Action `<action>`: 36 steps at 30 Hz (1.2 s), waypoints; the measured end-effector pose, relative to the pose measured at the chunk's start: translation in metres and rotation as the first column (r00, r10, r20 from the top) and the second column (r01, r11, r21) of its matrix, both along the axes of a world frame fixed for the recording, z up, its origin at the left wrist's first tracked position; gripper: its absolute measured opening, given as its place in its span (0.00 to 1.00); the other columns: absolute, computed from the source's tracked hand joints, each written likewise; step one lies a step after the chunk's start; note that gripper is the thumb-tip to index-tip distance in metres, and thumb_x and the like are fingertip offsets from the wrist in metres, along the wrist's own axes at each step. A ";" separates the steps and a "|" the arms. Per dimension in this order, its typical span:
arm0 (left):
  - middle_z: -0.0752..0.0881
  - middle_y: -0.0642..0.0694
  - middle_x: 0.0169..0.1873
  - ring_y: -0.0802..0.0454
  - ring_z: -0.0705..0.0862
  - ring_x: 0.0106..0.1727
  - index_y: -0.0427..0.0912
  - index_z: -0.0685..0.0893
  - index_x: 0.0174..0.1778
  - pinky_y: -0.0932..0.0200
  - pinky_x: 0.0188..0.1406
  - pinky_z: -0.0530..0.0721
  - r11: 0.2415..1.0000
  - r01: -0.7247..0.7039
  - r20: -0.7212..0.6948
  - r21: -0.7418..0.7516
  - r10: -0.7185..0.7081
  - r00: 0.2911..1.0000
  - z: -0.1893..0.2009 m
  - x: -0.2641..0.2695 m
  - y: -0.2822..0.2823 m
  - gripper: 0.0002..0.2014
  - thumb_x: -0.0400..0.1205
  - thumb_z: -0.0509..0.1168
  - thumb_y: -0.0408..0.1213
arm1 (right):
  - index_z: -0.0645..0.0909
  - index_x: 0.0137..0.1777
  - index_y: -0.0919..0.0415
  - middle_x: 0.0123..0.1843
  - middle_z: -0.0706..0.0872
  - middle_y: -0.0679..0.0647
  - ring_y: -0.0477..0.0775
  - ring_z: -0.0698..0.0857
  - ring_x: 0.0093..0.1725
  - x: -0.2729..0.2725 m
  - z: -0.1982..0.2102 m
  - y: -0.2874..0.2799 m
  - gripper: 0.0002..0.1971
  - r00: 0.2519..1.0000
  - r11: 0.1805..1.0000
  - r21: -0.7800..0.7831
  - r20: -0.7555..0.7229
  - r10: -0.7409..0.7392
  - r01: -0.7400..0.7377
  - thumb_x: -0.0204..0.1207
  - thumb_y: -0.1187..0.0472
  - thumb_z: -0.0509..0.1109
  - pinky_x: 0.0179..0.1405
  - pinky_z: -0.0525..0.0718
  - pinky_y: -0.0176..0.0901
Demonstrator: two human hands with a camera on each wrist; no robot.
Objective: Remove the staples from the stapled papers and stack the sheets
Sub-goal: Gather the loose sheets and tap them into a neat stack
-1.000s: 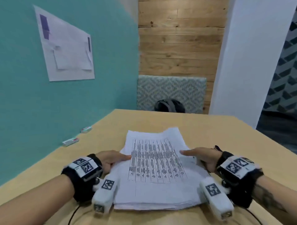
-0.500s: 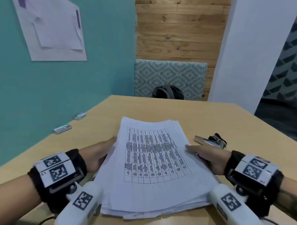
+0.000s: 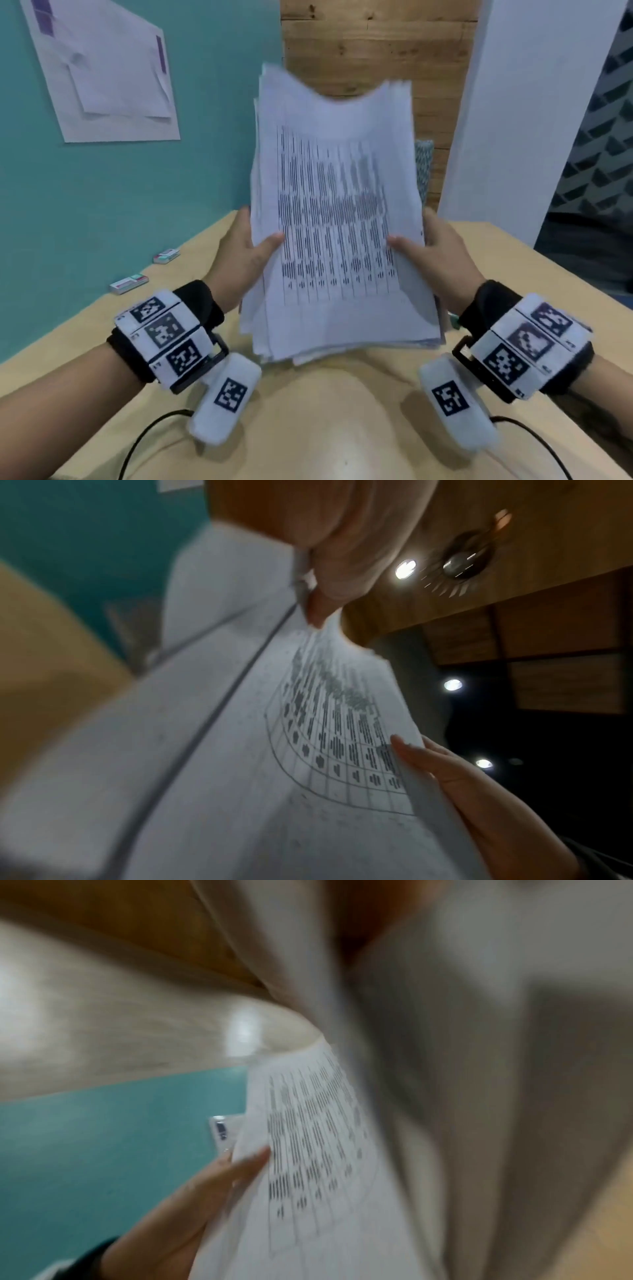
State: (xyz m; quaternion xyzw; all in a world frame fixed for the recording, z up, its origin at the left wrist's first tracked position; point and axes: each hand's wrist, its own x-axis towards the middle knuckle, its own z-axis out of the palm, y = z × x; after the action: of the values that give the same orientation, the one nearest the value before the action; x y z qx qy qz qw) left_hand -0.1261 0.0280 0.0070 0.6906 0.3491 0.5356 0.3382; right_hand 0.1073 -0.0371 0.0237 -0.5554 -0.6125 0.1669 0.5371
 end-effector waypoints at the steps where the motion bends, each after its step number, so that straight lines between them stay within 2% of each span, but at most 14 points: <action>1: 0.80 0.60 0.57 0.69 0.80 0.57 0.48 0.68 0.67 0.72 0.54 0.78 0.994 -0.037 0.012 0.102 0.036 0.999 0.011 0.004 -0.005 0.18 0.82 0.62 0.36 | 0.72 0.57 0.54 0.47 0.82 0.40 0.40 0.83 0.45 -0.001 0.005 -0.005 0.09 1.000 0.996 0.087 -0.009 -0.023 0.023 0.80 0.61 0.66 0.43 0.83 0.35; 4: 0.80 0.62 0.52 0.73 0.81 0.50 0.48 0.67 0.63 0.69 0.52 0.80 0.959 -0.104 0.099 0.262 0.080 0.992 0.021 0.006 -0.014 0.16 0.82 0.61 0.45 | 0.69 0.55 0.50 0.49 0.82 0.40 0.38 0.83 0.46 -0.002 0.005 -0.021 0.11 0.993 0.980 0.200 -0.121 0.007 0.018 0.78 0.58 0.68 0.42 0.83 0.31; 6: 0.83 0.60 0.47 0.68 0.83 0.42 0.50 0.67 0.61 0.60 0.47 0.81 0.975 -0.100 0.178 0.198 0.064 0.982 0.010 0.002 -0.020 0.24 0.76 0.59 0.61 | 0.71 0.63 0.53 0.56 0.85 0.44 0.43 0.86 0.54 0.005 -0.006 -0.028 0.20 0.973 0.979 0.197 -0.212 0.088 -0.045 0.74 0.60 0.73 0.48 0.84 0.35; 9: 0.87 0.60 0.40 0.65 0.83 0.40 0.52 0.71 0.53 0.63 0.42 0.81 0.982 -0.070 0.248 0.175 0.024 0.968 -0.004 -0.004 -0.022 0.36 0.62 0.59 0.77 | 0.76 0.66 0.56 0.57 0.89 0.47 0.48 0.88 0.55 0.022 -0.007 -0.033 0.27 0.915 0.973 0.136 -0.336 0.225 -0.189 0.66 0.64 0.75 0.44 0.86 0.34; 11: 0.87 0.61 0.39 0.63 0.84 0.41 0.53 0.74 0.48 0.58 0.43 0.84 0.982 -0.059 0.272 0.181 0.008 0.962 -0.005 -0.004 -0.021 0.32 0.63 0.60 0.77 | 0.84 0.54 0.51 0.46 0.92 0.46 0.45 0.90 0.44 0.024 0.007 -0.036 0.17 0.915 0.971 0.086 -0.325 0.240 -0.224 0.63 0.62 0.75 0.38 0.86 0.33; 12: 0.87 0.60 0.41 0.60 0.84 0.44 0.55 0.76 0.48 0.52 0.48 0.85 0.984 -0.052 0.286 0.171 0.001 0.958 -0.005 -0.002 -0.021 0.29 0.66 0.59 0.75 | 0.86 0.38 0.49 0.33 0.90 0.46 0.40 0.88 0.32 0.018 0.018 -0.038 0.07 0.917 0.970 0.066 -0.317 0.243 -0.235 0.64 0.62 0.75 0.33 0.82 0.28; 14: 0.87 0.59 0.52 0.56 0.84 0.56 0.58 0.78 0.56 0.48 0.62 0.81 0.988 -0.002 0.326 0.156 -0.049 0.944 -0.011 -0.001 -0.022 0.25 0.71 0.58 0.71 | 0.76 0.14 0.52 0.14 0.77 0.44 0.35 0.76 0.15 0.011 0.030 -0.034 0.22 0.913 0.962 0.065 -0.304 0.273 -0.266 0.68 0.67 0.72 0.19 0.71 0.23; 18: 0.77 0.57 0.70 0.61 0.74 0.72 0.52 0.69 0.74 0.50 0.75 0.68 0.990 0.096 0.334 0.104 -0.126 0.934 -0.029 -0.001 -0.027 0.38 0.73 0.52 0.72 | 0.80 0.35 0.56 0.21 0.84 0.42 0.34 0.82 0.22 0.005 0.033 -0.021 0.09 0.890 0.958 0.084 -0.356 0.285 -0.273 0.73 0.67 0.72 0.25 0.77 0.28; 20: 0.80 0.60 0.63 0.68 0.78 0.63 0.49 0.71 0.69 0.59 0.67 0.74 0.990 0.094 0.325 0.102 -0.122 0.938 -0.027 -0.001 -0.025 0.29 0.80 0.46 0.64 | 0.83 0.46 0.54 0.30 0.88 0.41 0.38 0.85 0.30 0.002 0.032 -0.013 0.05 0.884 0.960 0.113 -0.374 0.280 -0.257 0.73 0.63 0.73 0.35 0.79 0.37; 23: 0.81 0.53 0.47 0.60 0.81 0.50 0.50 0.72 0.51 0.65 0.51 0.82 0.993 0.051 0.377 0.110 -0.089 0.922 -0.021 -0.008 -0.018 0.08 0.85 0.53 0.50 | 0.83 0.48 0.51 0.33 0.87 0.40 0.43 0.84 0.33 0.000 0.034 -0.010 0.06 0.865 0.960 0.109 -0.417 0.279 -0.257 0.74 0.62 0.71 0.33 0.78 0.38; 26: 0.82 0.47 0.43 0.50 0.80 0.47 0.56 0.76 0.40 0.47 0.51 0.81 0.992 0.076 0.381 0.096 -0.107 0.918 -0.022 -0.017 -0.011 0.17 0.69 0.68 0.64 | 0.83 0.53 0.53 0.43 0.91 0.44 0.40 0.88 0.35 0.005 0.031 -0.011 0.08 0.843 0.965 0.082 -0.473 0.257 -0.249 0.75 0.60 0.70 0.30 0.81 0.31; 30: 0.83 0.55 0.31 0.60 0.82 0.33 0.48 0.77 0.36 0.65 0.33 0.84 0.991 0.096 0.454 0.091 -0.127 0.882 -0.023 -0.020 0.001 0.31 0.53 0.75 0.69 | 0.83 0.59 0.59 0.42 0.92 0.46 0.41 0.89 0.34 0.009 0.032 -0.010 0.12 0.819 0.970 0.034 -0.530 0.220 -0.239 0.77 0.59 0.69 0.27 0.82 0.29; 34: 0.84 0.55 0.34 0.61 0.83 0.37 0.52 0.82 0.36 0.64 0.38 0.85 0.985 0.160 0.390 0.065 -0.173 0.904 -0.030 -0.022 0.008 0.26 0.53 0.76 0.67 | 0.82 0.56 0.57 0.37 0.92 0.43 0.40 0.90 0.34 0.014 0.032 -0.010 0.10 0.763 0.954 0.029 -0.592 0.257 -0.299 0.77 0.58 0.67 0.27 0.83 0.29; 36: 0.84 0.52 0.36 0.58 0.84 0.39 0.50 0.82 0.36 0.62 0.40 0.86 0.984 0.174 0.378 0.030 -0.172 0.910 -0.039 -0.024 0.010 0.26 0.55 0.77 0.65 | 0.82 0.58 0.57 0.42 0.93 0.45 0.42 0.91 0.40 0.014 0.031 -0.011 0.20 0.752 0.938 0.048 -0.584 0.306 -0.344 0.68 0.51 0.72 0.31 0.85 0.30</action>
State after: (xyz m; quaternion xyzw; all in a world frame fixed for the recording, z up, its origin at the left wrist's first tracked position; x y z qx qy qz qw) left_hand -0.1497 0.0384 -0.0323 0.6015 0.2158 0.6262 0.4467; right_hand 0.1208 -0.0479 0.0544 -0.3788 -0.4997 0.4385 0.6438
